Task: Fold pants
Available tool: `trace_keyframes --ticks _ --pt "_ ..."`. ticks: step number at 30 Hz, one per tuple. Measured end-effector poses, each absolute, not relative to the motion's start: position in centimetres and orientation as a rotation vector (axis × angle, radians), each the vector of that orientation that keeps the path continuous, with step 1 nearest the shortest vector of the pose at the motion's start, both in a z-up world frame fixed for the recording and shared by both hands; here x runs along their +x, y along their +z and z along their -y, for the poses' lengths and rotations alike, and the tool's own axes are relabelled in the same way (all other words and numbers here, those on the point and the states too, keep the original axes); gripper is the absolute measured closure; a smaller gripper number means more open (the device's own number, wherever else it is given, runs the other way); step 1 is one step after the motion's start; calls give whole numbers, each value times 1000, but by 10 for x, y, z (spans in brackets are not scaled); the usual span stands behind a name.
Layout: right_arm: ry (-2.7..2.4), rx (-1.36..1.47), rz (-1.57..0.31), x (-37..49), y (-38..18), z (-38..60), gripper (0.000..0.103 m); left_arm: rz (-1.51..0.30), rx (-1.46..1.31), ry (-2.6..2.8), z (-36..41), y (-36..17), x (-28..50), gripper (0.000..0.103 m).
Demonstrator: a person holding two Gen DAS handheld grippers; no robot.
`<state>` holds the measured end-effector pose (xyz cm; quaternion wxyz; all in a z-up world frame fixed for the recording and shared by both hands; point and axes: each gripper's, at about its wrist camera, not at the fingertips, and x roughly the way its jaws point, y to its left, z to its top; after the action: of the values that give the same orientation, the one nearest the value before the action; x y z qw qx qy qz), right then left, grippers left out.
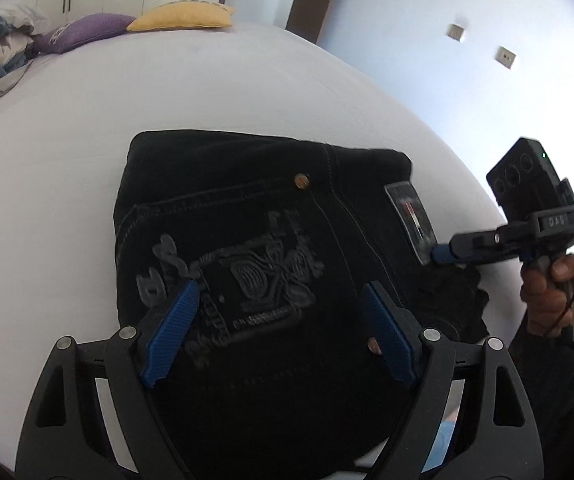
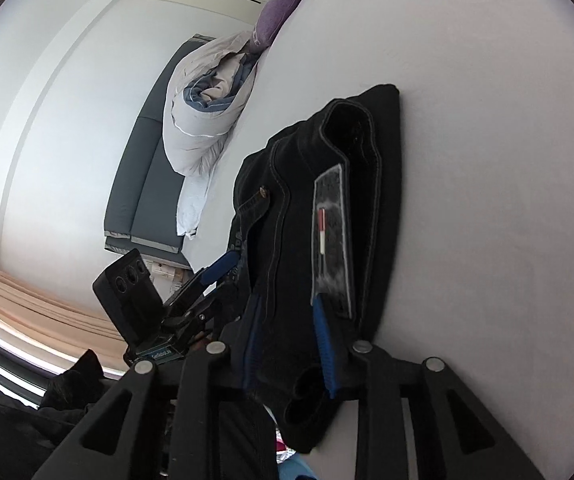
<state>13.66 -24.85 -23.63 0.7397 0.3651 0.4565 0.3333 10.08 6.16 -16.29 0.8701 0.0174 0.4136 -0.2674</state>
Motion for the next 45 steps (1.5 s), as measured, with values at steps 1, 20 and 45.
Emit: trace_keyframes --ticks 1,20,45 --pt "717 794 -979 129 -230 253 55 -866 37 -570 -65 -158 92 20" --pt "472 781 -1143 166 -236 244 32 -1140 -177 -544 -127 -177 171 19" --pt "485 497 -984 158 -162 214 84 -1129 -59 -449 -88 -119 187 84"
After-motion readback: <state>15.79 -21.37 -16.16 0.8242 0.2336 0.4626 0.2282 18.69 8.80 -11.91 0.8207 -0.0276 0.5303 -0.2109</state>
